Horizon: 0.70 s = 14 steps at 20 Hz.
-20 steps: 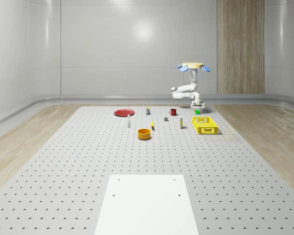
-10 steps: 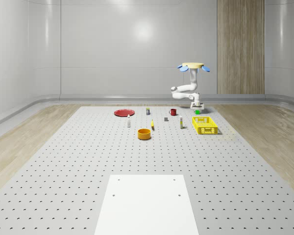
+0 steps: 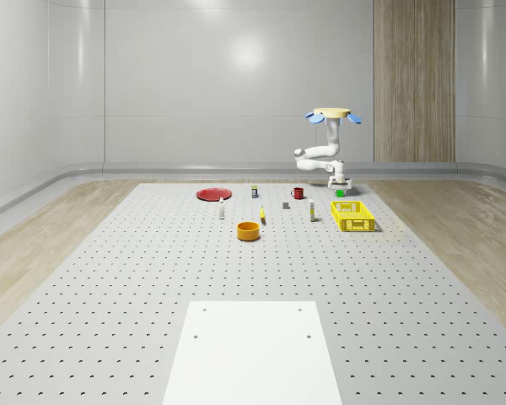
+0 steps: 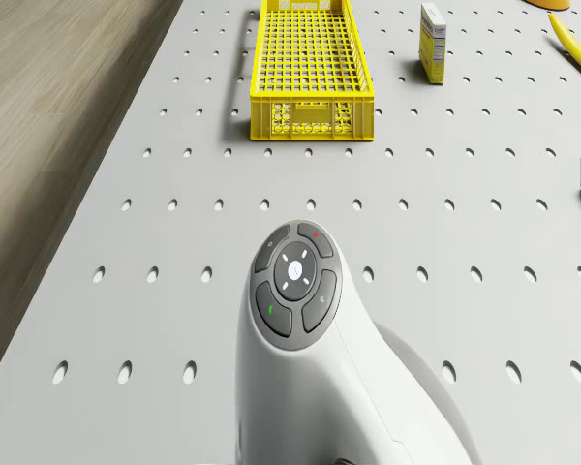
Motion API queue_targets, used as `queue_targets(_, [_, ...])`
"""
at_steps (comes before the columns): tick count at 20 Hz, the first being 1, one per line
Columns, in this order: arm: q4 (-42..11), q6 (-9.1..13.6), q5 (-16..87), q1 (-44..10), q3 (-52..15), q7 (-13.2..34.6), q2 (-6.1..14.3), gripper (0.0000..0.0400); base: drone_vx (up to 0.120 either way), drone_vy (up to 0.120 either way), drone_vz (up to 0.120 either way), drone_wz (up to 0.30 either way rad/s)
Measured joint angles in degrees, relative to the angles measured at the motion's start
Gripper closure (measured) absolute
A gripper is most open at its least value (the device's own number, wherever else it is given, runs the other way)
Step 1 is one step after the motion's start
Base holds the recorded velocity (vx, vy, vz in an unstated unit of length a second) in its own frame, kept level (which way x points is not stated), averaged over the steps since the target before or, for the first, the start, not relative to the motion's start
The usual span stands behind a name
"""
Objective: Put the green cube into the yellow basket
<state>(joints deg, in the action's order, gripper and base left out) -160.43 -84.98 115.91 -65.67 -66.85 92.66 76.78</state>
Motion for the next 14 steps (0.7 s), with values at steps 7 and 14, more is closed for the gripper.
queue_targets(7, [-0.01,-0.55,-0.36,-0.33,-0.2,0.36,0.68,0.0135,0.0,0.0,0.0,0.0])
queue_targets(14, [-1.17,0.79,-4.58,-0.54,-4.45,1.1,1.05,0.0148,0.006,0.0,0.04,0.0])
